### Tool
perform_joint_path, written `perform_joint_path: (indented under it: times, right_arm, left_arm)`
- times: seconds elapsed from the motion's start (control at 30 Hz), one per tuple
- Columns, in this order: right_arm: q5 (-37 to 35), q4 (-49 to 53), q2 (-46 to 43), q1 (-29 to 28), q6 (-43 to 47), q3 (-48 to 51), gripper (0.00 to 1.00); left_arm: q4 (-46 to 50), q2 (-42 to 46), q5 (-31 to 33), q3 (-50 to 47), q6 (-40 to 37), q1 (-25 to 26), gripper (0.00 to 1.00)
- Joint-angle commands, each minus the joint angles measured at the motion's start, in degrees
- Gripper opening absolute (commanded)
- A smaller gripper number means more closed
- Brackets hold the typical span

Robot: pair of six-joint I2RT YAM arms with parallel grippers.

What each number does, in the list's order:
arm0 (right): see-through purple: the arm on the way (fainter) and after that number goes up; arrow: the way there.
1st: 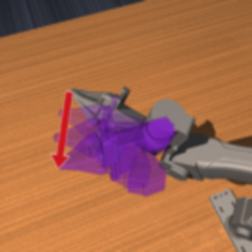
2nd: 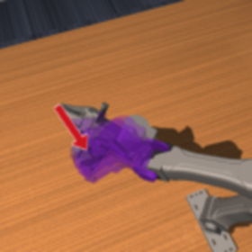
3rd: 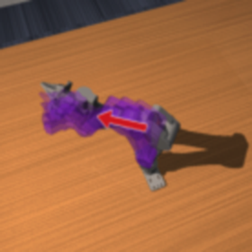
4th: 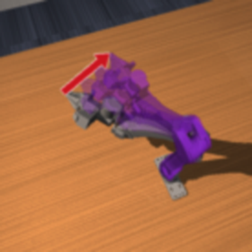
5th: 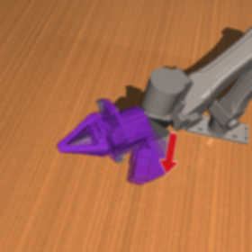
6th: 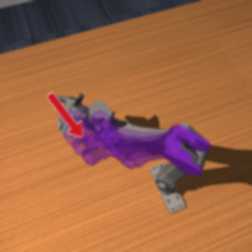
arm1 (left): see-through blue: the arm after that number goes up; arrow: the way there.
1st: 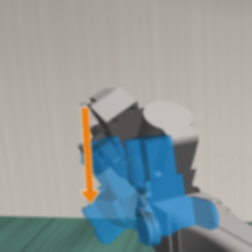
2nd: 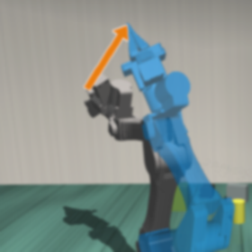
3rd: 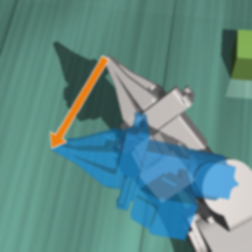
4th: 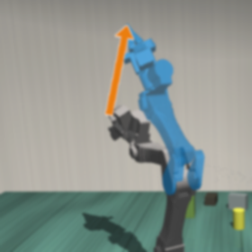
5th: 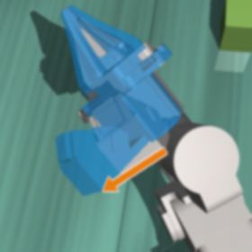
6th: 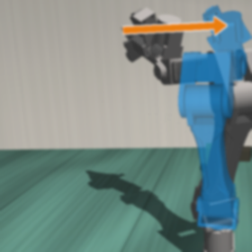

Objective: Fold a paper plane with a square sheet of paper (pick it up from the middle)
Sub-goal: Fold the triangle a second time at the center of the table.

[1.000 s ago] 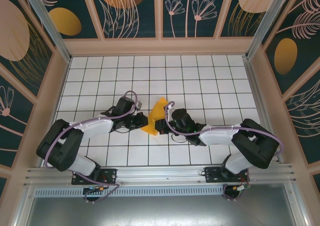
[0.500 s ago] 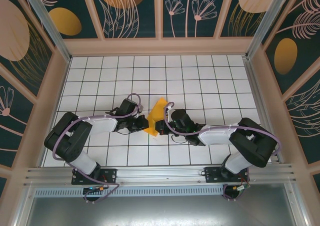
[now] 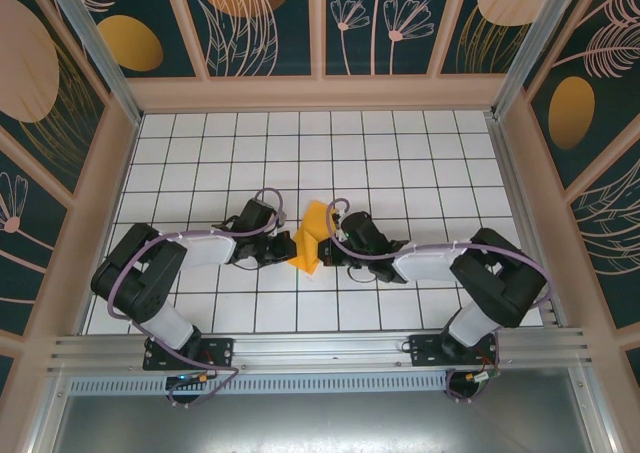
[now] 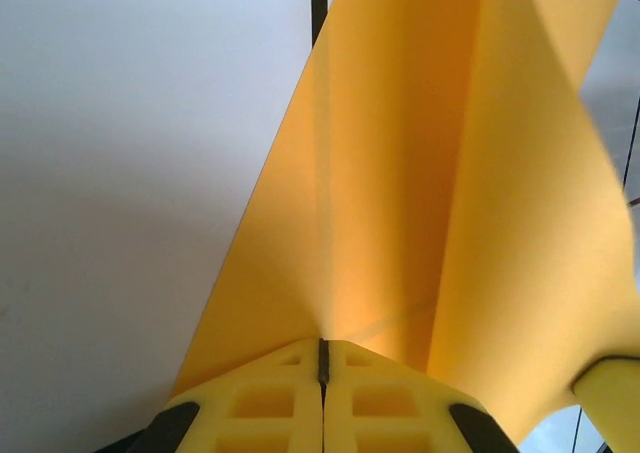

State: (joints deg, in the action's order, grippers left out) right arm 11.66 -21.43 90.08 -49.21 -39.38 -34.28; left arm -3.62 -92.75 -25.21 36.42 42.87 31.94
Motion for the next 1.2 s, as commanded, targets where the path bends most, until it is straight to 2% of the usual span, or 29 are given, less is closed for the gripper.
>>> perform_joint_path:
  times: [0.0, 0.47, 1.17]
  right_arm:
    - [-1.08, 5.5, 1.86, 0.34, 3.34, -3.83, 0.0]
    - [-5.0, 17.32, 7.26, 0.3, 7.4, -12.7, 0.0]
    - [-7.36, 23.51, 10.2, 0.12, 9.2, -17.13, 0.0]
  left_arm:
    - [2.97, -1.73, 2.58, 0.58, -1.61, 0.3, 0.06]
    - [3.35, -1.64, 2.68, 0.6, -1.98, 0.27, 0.06]
    - [3.31, -1.56, 2.25, 0.84, -2.17, 0.31, 0.06]
